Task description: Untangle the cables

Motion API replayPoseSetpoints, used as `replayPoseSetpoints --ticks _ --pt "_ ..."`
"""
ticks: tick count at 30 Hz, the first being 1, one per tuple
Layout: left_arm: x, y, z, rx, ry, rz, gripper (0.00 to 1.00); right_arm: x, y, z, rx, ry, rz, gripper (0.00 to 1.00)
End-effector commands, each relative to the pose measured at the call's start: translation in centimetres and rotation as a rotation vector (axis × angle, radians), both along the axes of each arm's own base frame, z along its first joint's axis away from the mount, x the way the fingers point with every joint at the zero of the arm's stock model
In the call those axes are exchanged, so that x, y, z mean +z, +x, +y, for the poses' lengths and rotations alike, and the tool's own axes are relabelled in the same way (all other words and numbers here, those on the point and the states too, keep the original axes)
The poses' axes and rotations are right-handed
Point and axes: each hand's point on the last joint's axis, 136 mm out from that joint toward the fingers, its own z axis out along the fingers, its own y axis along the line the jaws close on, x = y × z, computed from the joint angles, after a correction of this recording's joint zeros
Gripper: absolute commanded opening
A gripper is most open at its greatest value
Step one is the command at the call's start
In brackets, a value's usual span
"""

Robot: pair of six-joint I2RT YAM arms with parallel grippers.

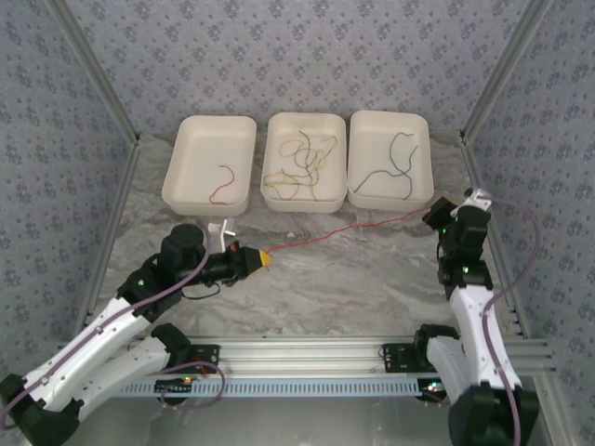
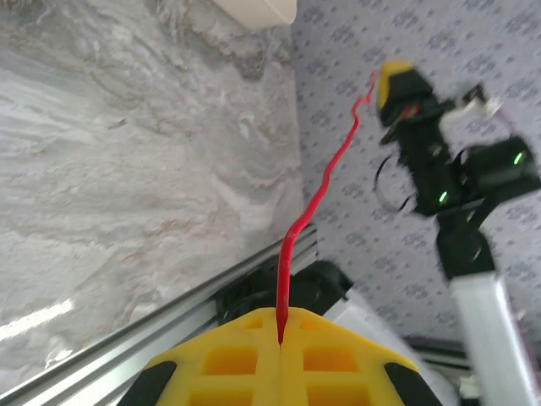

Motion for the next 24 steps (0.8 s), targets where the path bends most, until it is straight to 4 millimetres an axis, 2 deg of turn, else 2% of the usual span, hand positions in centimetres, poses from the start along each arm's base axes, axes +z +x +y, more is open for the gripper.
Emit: replayPoseSetpoints --ticks 1,4,6,8,13,16,17,20,24 --pt "-3.1 -1.2 1.7 -0.033 0.163 -0.003 0.0 5.2 2.6 -0.1 0.07 0.107 -0.122 0.0" --pt "-4.4 -0.7 1.6 -0.039 0.195 -0.02 0.0 6.7 4.1 0.5 0.124 0.136 -0.067 0.0" --pt "-5.2 -0.5 1.5 -0.055 0.222 -0.025 0.0 6.2 4.9 0.4 0.109 0.198 0.015 0.0" --pt "-6.1 -0.6 1.2 -0.083 0.251 -0.029 0.0 6.6 5.5 0.1 0.091 0.264 0.025 0.0" --pt "-7.5 -2.5 -0.4 -0.209 0.374 -0.133 0.0 8.6 7.7 -0.3 0.065 0.421 -0.016 0.0" --pt "-8.5 -3.1 -1.0 -0.259 0.494 -0.207 0.0 10.0 8.9 -0.6 0.053 0.481 -0.033 0.0" --pt "-8.8 -3.2 -1.0 -0.27 0.537 -0.228 0.0 11.7 9.1 -0.8 0.049 0.479 -0.061 0.0" --pt "-9.9 -2.9 -0.6 -0.277 0.675 -0.285 0.0 14.1 9.8 -1.2 0.039 0.481 -0.084 0.0" --pt "-10.5 -2.6 -0.8 -0.295 0.8 -0.395 0.0 16.1 10.5 -1.6 0.035 0.487 -0.102 0.0"
